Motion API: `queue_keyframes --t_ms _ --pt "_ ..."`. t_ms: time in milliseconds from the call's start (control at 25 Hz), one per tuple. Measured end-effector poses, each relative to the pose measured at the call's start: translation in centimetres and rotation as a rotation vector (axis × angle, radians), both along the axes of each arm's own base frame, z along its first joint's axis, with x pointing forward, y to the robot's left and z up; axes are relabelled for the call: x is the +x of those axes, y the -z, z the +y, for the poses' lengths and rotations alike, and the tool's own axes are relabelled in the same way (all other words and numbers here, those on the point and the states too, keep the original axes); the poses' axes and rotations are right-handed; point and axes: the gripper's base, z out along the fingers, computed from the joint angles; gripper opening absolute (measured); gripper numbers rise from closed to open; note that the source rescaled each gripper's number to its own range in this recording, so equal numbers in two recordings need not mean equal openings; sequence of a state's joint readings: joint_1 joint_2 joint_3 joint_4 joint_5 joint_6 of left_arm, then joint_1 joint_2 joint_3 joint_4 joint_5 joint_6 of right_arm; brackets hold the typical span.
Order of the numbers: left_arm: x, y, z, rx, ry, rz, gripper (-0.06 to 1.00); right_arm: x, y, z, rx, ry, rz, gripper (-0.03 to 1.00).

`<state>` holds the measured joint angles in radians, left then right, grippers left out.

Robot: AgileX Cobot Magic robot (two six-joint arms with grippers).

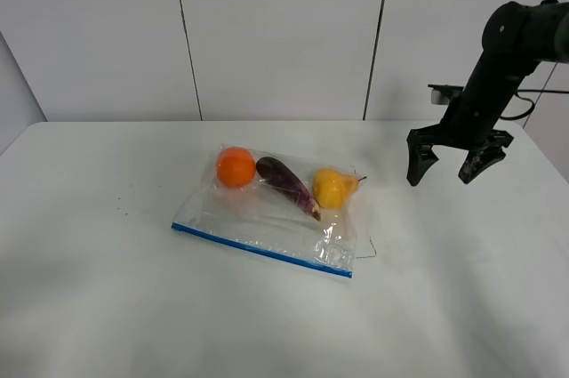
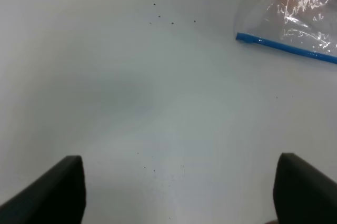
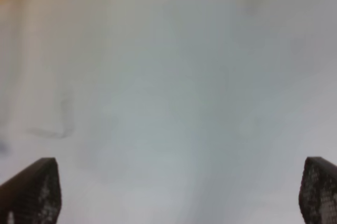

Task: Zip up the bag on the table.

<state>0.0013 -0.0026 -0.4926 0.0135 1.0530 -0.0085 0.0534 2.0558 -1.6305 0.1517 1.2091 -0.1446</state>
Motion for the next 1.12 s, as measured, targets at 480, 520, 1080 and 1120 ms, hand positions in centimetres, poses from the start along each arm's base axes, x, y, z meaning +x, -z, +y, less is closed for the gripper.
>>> queue_keyframes --t_ms 480,520,1080,1120 --pt "0.0 0.0 0.0 0.000 0.000 0.000 1.00 -0.4 -2.1 -0.8 -0.071 0.052 -0.049 1.00" --pt "0.0 0.0 0.0 0.000 0.000 0.000 1.00 -1.0 -2.3 -0.8 -0.071 0.052 -0.044 1.00" --pt "0.0 0.0 0.0 0.000 0.000 0.000 1.00 -16.3 -5.7 -1.6 -0.074 0.054 -0.013 1.00" --pt "0.0 0.0 0.0 0.000 0.000 0.000 1.00 -17.6 -6.1 -1.7 -0.072 0.055 -0.031 1.00"
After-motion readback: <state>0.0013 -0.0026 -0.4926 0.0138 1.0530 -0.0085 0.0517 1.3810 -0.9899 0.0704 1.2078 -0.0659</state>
